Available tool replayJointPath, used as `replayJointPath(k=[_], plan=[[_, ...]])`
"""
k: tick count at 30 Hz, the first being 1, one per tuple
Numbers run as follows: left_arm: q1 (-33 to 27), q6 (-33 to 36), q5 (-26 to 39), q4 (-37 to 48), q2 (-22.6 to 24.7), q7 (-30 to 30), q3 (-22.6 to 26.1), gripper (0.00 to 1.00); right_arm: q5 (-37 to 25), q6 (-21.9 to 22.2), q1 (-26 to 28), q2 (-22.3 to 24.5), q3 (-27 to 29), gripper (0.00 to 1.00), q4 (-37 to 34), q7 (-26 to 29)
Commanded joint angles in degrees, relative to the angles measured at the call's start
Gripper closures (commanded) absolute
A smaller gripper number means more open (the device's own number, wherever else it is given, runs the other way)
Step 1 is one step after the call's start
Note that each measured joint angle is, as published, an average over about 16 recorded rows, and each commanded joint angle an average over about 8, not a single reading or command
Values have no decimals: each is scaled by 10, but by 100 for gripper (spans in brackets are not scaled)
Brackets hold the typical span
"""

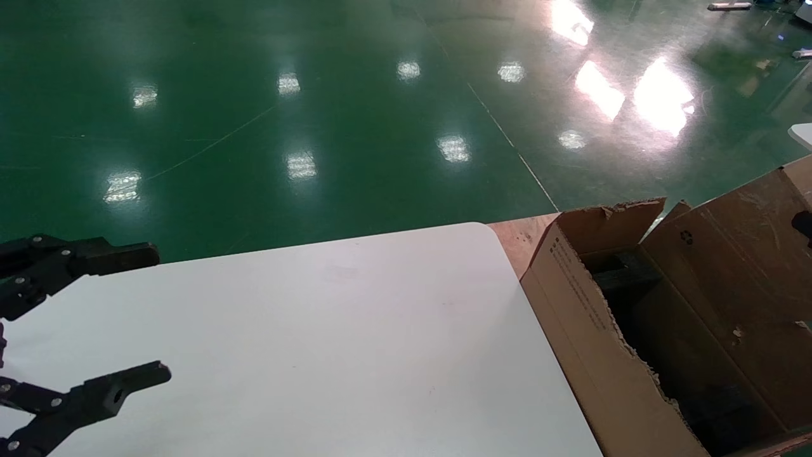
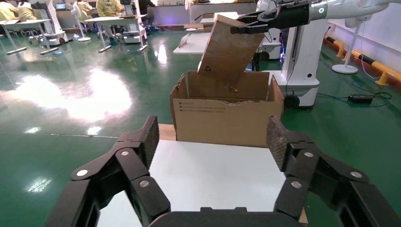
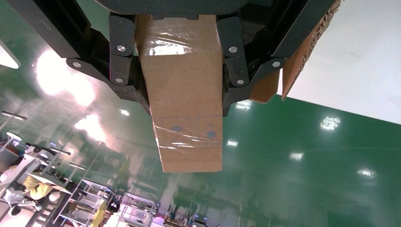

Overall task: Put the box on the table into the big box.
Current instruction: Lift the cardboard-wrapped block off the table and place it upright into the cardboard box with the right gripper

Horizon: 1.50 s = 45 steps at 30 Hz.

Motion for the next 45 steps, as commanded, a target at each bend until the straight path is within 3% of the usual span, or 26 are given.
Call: replayJointPath(k=[1,20,45], plan=[[0,0,0,0,0,0,0,0,6,-5,14,0,-15,100,-9,-3],[0,0,0,0,0,0,0,0,46,-57,153,-4,-145,100,-122,-19],[0,0,0,0,0,0,0,0,31,-103,316,-28,-302,100,-294,9]])
